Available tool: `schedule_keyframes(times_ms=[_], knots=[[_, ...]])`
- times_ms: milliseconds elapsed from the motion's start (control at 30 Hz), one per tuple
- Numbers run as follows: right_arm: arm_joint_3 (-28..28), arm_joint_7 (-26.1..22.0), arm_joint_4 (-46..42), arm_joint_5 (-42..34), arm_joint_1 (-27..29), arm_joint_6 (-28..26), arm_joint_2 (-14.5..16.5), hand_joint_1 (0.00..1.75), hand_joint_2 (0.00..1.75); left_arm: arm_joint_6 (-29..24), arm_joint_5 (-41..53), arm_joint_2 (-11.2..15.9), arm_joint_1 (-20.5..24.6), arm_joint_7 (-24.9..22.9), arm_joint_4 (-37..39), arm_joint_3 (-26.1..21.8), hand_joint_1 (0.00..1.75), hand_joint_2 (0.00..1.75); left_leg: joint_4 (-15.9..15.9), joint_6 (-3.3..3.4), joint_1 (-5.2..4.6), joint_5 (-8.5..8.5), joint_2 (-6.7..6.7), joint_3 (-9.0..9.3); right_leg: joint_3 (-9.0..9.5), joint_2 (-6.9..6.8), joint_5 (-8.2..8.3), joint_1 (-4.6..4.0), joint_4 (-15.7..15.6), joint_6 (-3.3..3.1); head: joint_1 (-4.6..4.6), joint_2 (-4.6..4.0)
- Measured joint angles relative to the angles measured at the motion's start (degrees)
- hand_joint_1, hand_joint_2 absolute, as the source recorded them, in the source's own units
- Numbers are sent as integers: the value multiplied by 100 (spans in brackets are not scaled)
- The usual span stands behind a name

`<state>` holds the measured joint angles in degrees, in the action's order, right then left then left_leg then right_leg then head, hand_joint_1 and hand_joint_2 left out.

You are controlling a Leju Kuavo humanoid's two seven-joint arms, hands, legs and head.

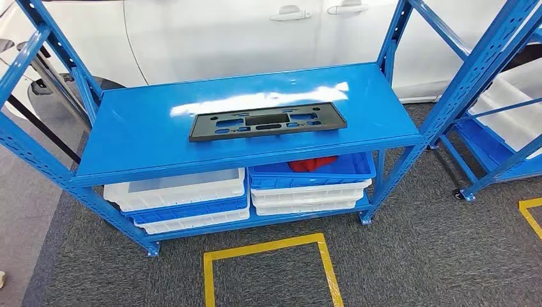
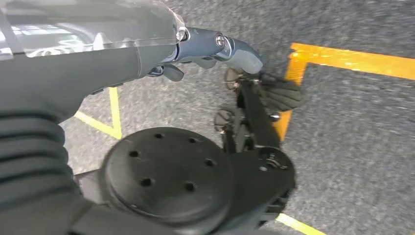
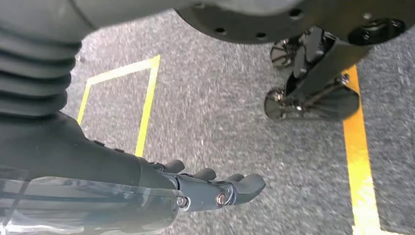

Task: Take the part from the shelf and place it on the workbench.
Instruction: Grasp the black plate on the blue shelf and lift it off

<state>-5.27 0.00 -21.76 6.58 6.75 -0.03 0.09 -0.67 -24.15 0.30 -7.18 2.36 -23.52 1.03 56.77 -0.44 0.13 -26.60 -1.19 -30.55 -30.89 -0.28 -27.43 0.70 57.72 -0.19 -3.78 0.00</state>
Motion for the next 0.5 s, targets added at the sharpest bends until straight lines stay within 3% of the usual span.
schedule_keyframes(times_ms=[400,500], knots=[[-1289,75,205,1632,-299,-68,97,0,175,-142,0,84,349,560,315,359,0,175,13,2,0,1,0,-2,0,2,4,0,0,6,0,0],[-1671,85,289,2078,-381,-75,139,0,175,-197,0,105,444,687,416,476,0,44,14,2,0,1,0,-3,0,2,4,0,0,7,0,0]])
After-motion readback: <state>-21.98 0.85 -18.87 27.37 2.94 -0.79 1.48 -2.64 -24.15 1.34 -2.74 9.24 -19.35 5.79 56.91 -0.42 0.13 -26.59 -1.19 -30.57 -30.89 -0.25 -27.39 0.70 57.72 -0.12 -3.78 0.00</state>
